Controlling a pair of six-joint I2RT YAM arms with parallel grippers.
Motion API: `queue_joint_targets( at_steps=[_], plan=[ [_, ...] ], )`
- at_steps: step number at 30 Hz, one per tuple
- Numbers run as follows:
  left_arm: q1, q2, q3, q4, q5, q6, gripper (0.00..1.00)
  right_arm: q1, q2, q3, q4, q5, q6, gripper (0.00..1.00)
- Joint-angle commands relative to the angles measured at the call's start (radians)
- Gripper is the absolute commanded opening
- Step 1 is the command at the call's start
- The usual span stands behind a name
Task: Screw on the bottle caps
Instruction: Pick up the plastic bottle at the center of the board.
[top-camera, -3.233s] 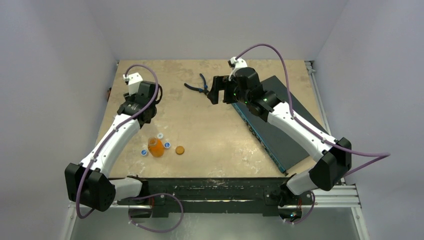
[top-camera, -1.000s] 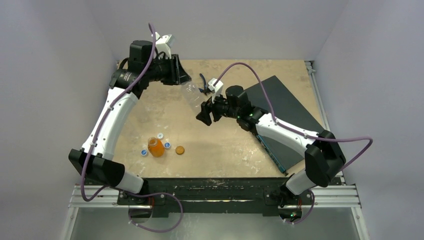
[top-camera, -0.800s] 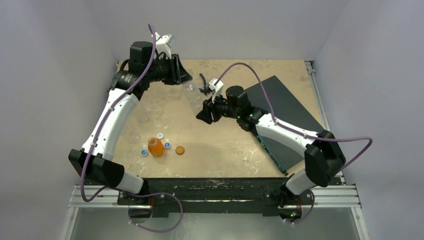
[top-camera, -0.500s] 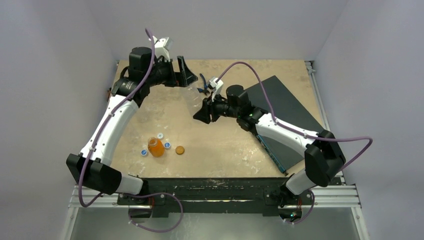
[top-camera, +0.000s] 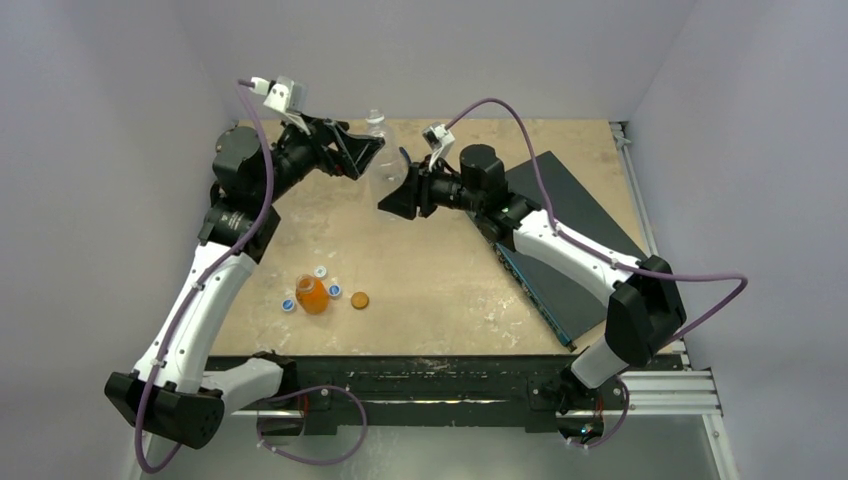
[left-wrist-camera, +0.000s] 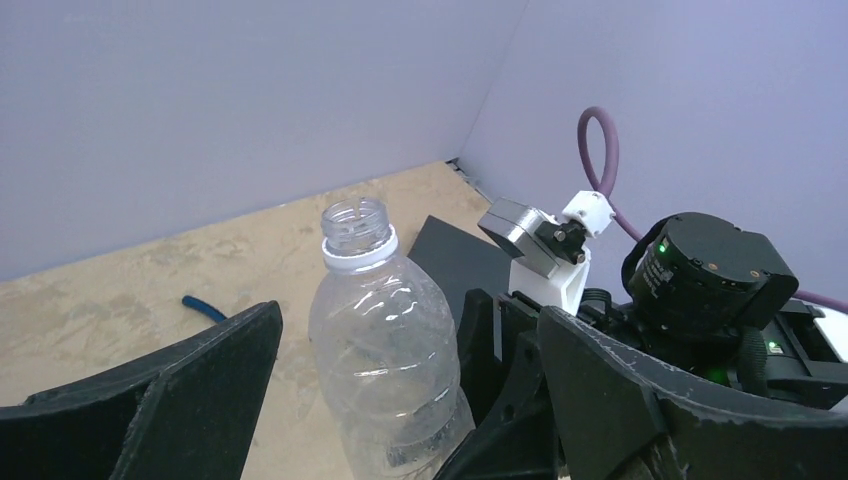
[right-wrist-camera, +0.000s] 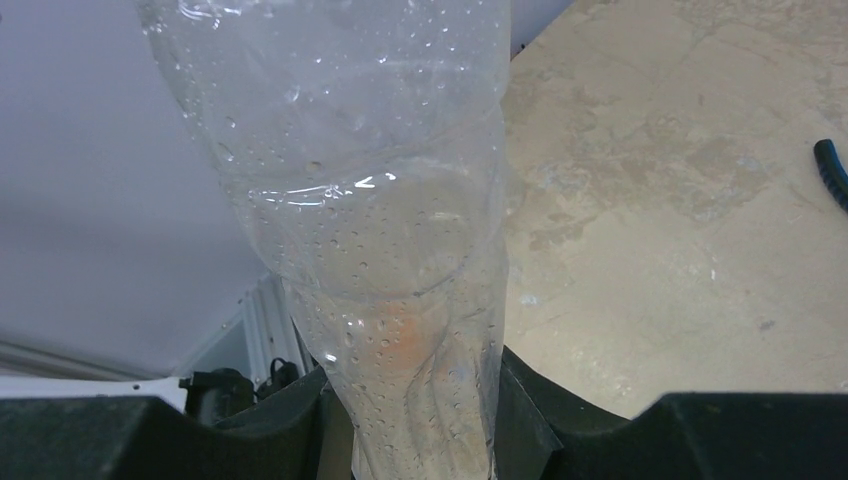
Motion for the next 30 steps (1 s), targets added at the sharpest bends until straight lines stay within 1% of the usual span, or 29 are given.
queue_joint_targets(
  at_steps=[1, 4, 8, 12, 16, 24, 30],
  plan=[
    [0.003, 0.048, 0.000, 0.080, 0.057, -0.037, 1.00, 0.000, -0.010, 0.045, 0.091, -0.046, 0.115, 0.33],
    [0.003, 0.065, -0.022, 0.099, 0.050, -0.074, 1.00, -0.001, -0.023, 0.033, 0.139, -0.047, 0.181, 0.33],
    [0.003, 0.041, -0.086, 0.180, 0.059, -0.119, 1.00, -0.002, -0.035, 0.024, 0.183, -0.033, 0.244, 0.33],
    [0.002, 0.033, -0.135, 0.251, 0.118, -0.167, 1.00, -0.003, -0.028, 0.027, 0.213, -0.015, 0.276, 0.34],
    [0.002, 0.034, -0.175, 0.311, 0.128, -0.199, 0.98, -0.002, -0.009, 0.026, 0.238, -0.010, 0.300, 0.34],
    [0.001, 0.079, -0.193, 0.377, 0.145, -0.253, 0.76, -0.001, 0.003, 0.014, 0.254, 0.022, 0.305, 0.34],
    [-0.004, 0.115, -0.197, 0.397, 0.161, -0.263, 0.72, 0.000, 0.025, 0.019, 0.258, 0.015, 0.300, 0.34]
  ],
)
